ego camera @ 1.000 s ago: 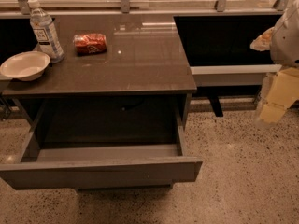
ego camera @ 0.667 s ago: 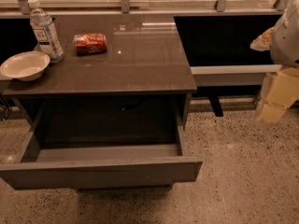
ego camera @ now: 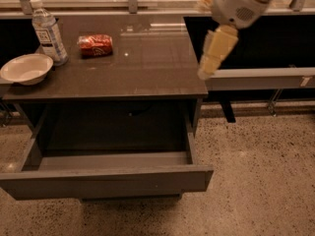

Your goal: Place blue plastic bottle into top drawer

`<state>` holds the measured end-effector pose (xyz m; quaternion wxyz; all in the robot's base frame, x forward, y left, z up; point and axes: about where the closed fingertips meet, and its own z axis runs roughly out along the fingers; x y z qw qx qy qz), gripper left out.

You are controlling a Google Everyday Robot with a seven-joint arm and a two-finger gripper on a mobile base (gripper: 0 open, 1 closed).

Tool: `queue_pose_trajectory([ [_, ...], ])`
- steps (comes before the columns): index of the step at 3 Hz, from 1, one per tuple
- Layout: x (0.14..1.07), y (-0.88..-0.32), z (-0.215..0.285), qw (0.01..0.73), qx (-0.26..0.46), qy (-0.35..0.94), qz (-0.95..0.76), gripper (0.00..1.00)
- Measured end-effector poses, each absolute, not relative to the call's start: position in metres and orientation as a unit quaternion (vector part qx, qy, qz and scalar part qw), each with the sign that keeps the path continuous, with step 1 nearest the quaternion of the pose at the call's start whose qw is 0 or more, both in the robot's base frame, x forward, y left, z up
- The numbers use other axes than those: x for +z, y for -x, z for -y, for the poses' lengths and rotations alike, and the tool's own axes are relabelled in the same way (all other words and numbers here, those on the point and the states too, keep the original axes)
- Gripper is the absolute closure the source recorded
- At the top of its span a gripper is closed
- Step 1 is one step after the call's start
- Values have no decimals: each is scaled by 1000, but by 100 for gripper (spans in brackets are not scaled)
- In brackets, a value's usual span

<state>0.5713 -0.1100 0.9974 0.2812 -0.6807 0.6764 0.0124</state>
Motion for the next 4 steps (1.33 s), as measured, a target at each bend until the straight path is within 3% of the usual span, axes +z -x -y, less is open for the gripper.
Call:
queue_pose_trajectory([
  [1,1010,-632,16,363,82,710,-597,0],
  [3,1019,-642,15,379,89,704,-594,0],
  [4,1016,-663,-7,421,104,692,-577,0],
])
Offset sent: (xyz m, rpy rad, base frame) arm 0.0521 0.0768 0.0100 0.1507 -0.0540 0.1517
